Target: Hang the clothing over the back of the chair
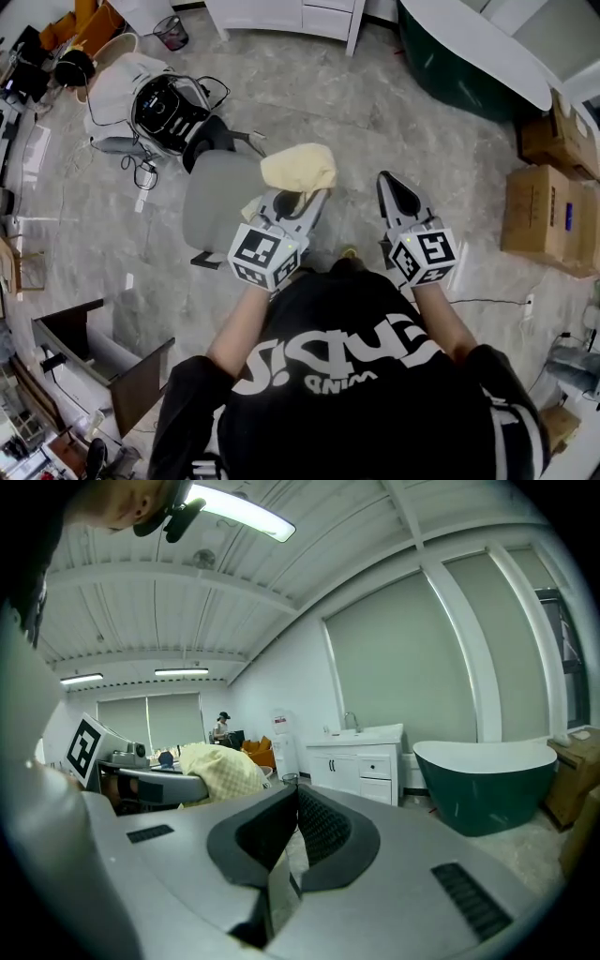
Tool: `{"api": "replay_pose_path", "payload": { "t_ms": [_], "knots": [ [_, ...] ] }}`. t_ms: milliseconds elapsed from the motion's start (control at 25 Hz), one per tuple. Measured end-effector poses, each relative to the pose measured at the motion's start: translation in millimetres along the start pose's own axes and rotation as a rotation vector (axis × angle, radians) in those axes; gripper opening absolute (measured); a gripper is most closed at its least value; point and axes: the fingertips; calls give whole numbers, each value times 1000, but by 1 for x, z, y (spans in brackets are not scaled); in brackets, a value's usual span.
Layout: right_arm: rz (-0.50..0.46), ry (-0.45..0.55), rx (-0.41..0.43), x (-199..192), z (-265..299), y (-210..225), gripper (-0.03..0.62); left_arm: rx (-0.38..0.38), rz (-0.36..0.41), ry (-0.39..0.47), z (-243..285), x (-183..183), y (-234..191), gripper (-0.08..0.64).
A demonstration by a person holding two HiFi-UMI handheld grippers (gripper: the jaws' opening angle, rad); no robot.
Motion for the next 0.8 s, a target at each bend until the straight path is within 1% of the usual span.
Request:
{"api": "replay_pose_path", "payload": {
  "t_ms": [240, 440, 680, 800],
  "knots": [
    [13, -5, -34, -4, -6, 17, 14, -72, -20, -66, 31, -26, 15, 104],
    [22, -12, -57, -8, -10, 32, 14, -106, -27, -104, 46, -43, 24, 106],
    [28, -17, -60, -9, -10, 40, 14, -130, -28, -176, 56, -59, 27, 138],
    [28, -22, -63, -11, -10, 41, 14, -160, -36, -224, 61, -70, 31, 161]
  ]
}}
Point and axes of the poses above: the fingertips, and each gripper's own axes: z forward along the fingers, y to its right, x out of its top, and after that the axes turned 14 degrees about -x, right-handed
